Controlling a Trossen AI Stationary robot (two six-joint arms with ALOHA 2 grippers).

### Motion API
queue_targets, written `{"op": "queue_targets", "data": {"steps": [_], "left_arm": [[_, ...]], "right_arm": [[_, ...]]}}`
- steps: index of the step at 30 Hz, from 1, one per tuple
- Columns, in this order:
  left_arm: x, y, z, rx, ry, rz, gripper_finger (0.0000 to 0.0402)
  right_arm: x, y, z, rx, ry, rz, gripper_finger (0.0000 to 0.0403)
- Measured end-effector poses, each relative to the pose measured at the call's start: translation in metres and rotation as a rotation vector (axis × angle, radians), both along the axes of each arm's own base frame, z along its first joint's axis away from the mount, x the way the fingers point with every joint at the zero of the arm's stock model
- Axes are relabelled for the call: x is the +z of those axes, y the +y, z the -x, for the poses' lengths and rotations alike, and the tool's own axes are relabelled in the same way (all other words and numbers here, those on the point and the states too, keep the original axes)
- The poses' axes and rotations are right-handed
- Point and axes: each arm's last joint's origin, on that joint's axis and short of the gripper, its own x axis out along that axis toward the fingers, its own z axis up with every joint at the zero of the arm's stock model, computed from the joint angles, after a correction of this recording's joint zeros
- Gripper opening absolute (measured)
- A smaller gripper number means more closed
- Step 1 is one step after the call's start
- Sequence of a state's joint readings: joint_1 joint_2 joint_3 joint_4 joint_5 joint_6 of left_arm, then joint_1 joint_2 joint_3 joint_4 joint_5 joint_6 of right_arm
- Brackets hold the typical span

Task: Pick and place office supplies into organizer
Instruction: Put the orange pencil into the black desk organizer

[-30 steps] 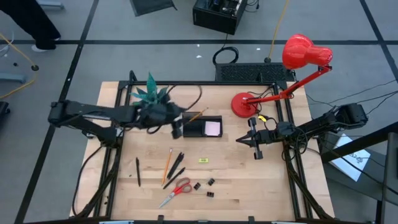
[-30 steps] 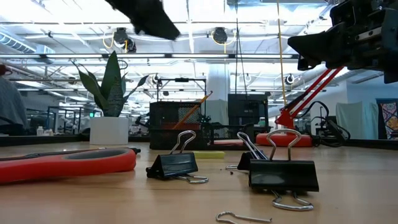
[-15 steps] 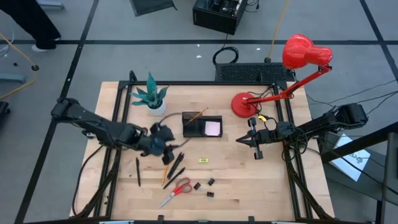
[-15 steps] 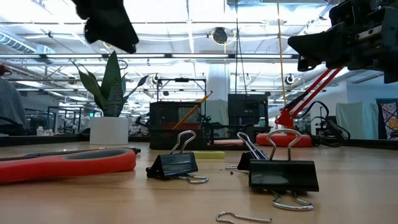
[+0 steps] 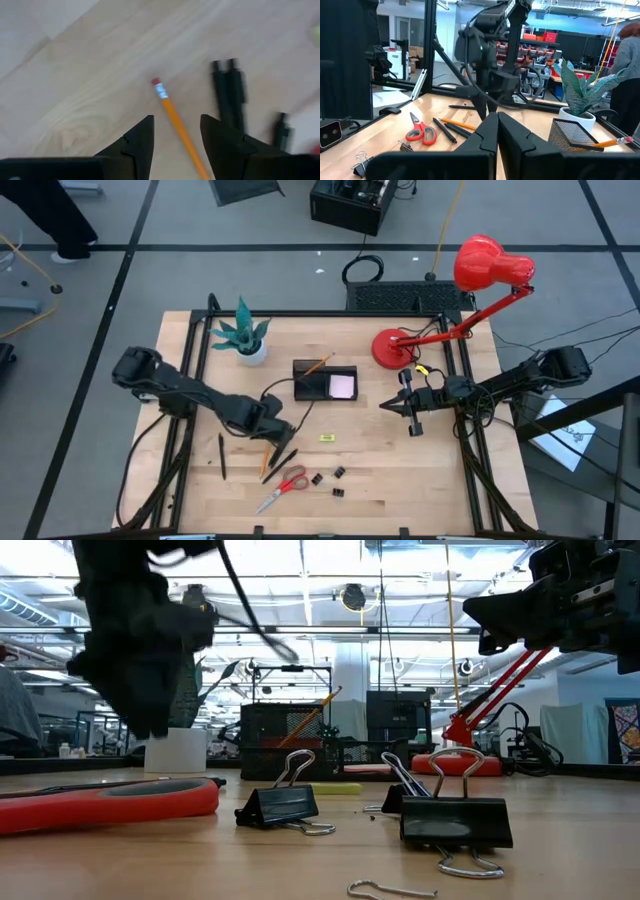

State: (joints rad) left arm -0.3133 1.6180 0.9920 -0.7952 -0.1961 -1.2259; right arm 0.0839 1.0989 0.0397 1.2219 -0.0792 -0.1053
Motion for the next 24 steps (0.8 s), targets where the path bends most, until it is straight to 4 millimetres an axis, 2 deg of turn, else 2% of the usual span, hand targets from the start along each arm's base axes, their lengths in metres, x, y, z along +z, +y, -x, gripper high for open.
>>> {"op": "queue_targets", "data": {"steps": [11, 19, 24], "left_arm": [[-0.028, 0.015, -0.016, 0.025, 0.077, 0.039, 0.0168], [-0.049, 0.015, -0.022, 0.021, 0.141, 0.051, 0.0168], [-0.052, 0.015, -0.022, -0.001, 0.156, 0.047, 0.0167]], "right_arm": [[0.000, 0.000, 0.000, 0.000, 0.001, 0.001, 0.0004], [0.000, 0.000, 0.000, 0.000, 0.002, -0.001, 0.0004], [0.000, 0.000, 0.000, 0.001, 0.001, -0.007, 0.0004]]}}
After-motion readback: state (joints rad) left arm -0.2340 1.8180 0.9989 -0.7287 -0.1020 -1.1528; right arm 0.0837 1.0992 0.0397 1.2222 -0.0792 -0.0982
